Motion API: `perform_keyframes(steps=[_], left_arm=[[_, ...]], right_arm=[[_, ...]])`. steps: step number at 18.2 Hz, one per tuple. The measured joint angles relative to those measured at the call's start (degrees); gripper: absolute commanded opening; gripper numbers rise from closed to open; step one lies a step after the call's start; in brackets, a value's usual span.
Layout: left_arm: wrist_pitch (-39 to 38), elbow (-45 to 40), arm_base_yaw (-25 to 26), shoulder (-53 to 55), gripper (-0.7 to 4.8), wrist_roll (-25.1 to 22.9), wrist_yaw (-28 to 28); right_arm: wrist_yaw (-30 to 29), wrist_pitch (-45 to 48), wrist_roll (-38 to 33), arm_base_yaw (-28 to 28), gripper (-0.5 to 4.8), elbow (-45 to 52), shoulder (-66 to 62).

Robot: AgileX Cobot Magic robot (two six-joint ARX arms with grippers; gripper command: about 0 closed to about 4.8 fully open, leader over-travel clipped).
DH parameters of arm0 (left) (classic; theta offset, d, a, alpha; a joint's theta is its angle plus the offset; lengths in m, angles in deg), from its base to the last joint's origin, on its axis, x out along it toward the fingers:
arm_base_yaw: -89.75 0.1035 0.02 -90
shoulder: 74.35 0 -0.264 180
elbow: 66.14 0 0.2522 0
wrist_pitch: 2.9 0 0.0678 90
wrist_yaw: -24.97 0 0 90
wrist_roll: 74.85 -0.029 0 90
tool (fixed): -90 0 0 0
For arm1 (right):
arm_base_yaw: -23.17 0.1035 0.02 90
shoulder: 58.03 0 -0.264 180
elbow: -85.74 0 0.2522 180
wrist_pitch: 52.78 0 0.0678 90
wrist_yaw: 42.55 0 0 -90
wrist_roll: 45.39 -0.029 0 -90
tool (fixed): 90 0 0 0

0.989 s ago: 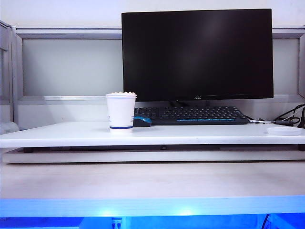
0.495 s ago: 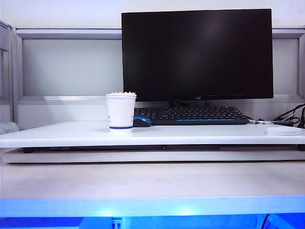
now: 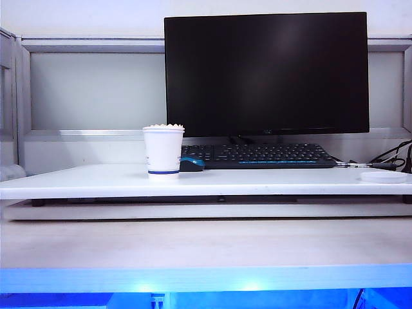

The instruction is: Pick up the badminton from the table and put it into the white paper cup.

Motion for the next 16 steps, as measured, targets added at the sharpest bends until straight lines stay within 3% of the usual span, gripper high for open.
perform_keyframes(steps=[5, 12, 16], left_arm=[[0.15, 0.0, 0.0, -0.02, -0.05, -0.11, 0.5], [0.09, 0.0, 0.0, -0.02, -0.05, -0.42, 1.31], [-3.43, -0.33, 0.0, -0.02, -0.04, -0.57, -1.97]], right_arm=[[-1.68, -2.38, 0.02, 0.13, -0.03, 0.66, 3.63], [-0.61, -7.85, 2.75, 4.74, -0.03, 0.96, 5.99], [1.2, -8.48, 3.48, 4.74, -0.03, 0.98, 5.97]])
